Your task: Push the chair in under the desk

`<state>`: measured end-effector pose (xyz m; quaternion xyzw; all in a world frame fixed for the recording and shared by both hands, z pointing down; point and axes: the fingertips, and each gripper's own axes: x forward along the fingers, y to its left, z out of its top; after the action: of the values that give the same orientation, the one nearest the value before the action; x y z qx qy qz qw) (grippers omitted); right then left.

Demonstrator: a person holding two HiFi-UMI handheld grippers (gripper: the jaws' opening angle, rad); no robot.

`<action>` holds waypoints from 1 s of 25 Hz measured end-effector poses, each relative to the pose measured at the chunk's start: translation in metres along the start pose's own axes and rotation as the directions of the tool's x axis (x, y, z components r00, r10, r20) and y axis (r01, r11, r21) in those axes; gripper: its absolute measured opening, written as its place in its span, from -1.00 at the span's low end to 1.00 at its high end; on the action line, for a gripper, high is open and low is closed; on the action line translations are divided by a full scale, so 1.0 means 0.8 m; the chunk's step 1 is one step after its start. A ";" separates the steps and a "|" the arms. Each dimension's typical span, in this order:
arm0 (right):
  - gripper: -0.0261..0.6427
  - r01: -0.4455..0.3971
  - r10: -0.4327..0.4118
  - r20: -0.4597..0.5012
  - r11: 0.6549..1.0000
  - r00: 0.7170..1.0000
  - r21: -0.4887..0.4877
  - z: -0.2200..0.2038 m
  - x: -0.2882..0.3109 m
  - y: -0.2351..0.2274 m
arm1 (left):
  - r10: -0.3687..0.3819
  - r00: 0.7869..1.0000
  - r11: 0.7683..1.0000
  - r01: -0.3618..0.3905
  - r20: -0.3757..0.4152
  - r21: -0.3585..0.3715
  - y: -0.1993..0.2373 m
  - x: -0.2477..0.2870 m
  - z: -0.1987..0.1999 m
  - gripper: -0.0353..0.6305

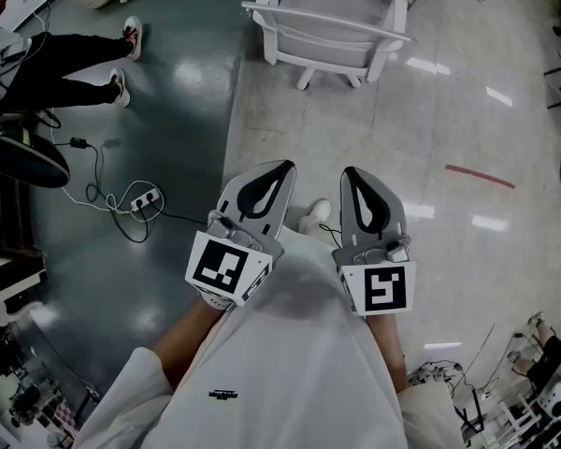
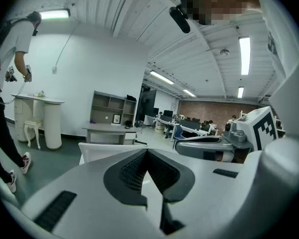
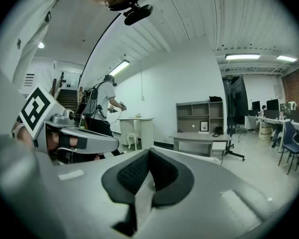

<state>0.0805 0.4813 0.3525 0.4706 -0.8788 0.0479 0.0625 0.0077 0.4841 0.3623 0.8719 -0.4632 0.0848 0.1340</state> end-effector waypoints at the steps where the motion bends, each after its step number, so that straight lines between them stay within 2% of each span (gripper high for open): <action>1: -0.89 0.007 -0.007 -0.015 1.000 1.000 0.012 -0.003 -0.005 0.001 | -0.005 1.000 1.000 0.005 -0.004 0.006 -0.002 -0.004 0.003 -0.88; 8: -0.89 0.043 -0.042 -0.057 0.999 0.997 0.005 -0.014 -0.006 0.014 | -0.033 0.999 0.999 0.033 0.026 -0.002 0.009 -0.023 0.014 -0.88; 13: -0.89 0.074 -0.069 -0.049 0.993 0.996 0.091 -0.011 0.006 0.032 | -0.060 0.997 0.998 0.061 0.045 -0.015 0.038 -0.037 0.018 -0.88; 18: -0.89 0.090 -0.089 -0.021 0.996 0.996 0.012 0.011 0.036 0.062 | -0.054 0.996 0.998 0.055 0.076 -0.022 0.095 -0.058 0.026 -0.88; 22: -0.89 0.166 -0.165 0.008 0.985 0.986 -0.048 0.024 0.050 0.070 | -0.075 0.991 0.997 0.078 0.109 -0.015 0.128 -0.069 0.037 -0.88; 25: -0.89 0.192 -0.192 0.000 0.979 0.981 -0.073 0.030 0.071 0.082 | -0.090 0.989 0.996 0.092 0.115 -0.018 0.148 -0.070 0.041 -0.88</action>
<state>-0.0065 0.4676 0.3358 0.5504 -0.8303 0.0113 0.0869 -0.1212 0.4542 0.3345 0.8940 -0.4308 0.0233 0.1211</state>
